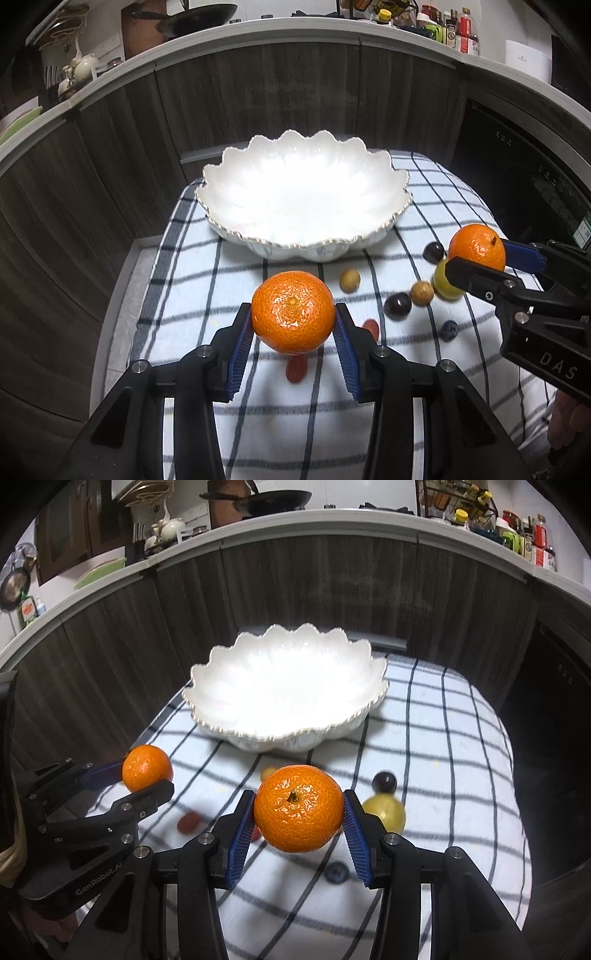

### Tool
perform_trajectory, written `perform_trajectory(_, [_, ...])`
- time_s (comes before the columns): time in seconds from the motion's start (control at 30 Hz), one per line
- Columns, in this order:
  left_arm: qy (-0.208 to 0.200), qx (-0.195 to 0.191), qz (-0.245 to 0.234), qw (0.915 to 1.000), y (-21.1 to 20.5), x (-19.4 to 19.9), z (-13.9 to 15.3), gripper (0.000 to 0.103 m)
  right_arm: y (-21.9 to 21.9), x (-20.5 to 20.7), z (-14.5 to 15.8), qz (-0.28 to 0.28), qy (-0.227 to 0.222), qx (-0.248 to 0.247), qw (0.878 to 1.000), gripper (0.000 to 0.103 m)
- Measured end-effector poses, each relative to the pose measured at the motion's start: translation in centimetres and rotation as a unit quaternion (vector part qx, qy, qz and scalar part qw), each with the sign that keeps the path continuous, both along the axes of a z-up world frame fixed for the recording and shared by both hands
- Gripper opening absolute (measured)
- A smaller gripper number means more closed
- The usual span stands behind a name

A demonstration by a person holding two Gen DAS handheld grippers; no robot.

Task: Organize fruits
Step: 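Lift and carry the left tool's mandarin over the bowl while the right tool carries its mandarin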

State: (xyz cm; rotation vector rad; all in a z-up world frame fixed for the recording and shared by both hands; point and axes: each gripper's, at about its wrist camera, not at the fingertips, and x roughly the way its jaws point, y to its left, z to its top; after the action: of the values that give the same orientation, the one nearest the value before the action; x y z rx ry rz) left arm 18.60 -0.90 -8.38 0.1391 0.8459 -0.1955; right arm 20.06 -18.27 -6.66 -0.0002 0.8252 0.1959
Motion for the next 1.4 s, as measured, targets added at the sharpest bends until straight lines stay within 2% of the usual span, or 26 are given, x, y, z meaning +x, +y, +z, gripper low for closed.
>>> perform_trajectory(0.8, [-0.035,-0.011,0.046,0.9983,0.5,5.6,2.7,0.043,-1.2,5.9,3.3,-0.030,-0.045,-0.003,0.999,0.048])
perform_trajectory(1.1, [-0.030,-0.016,0.060,0.9976,0.5,8.3,2.6,0.043,-1.8,8.3,3.7,-0.049,-0.048,-0.002,0.998,0.048])
perform_trajectory(1.4, [-0.020,-0.026,0.067,0.9972,0.9,10.8,1.8,0.043,-2.0,10.7,3.0,-0.060,-0.029,0.002,0.998,0.048])
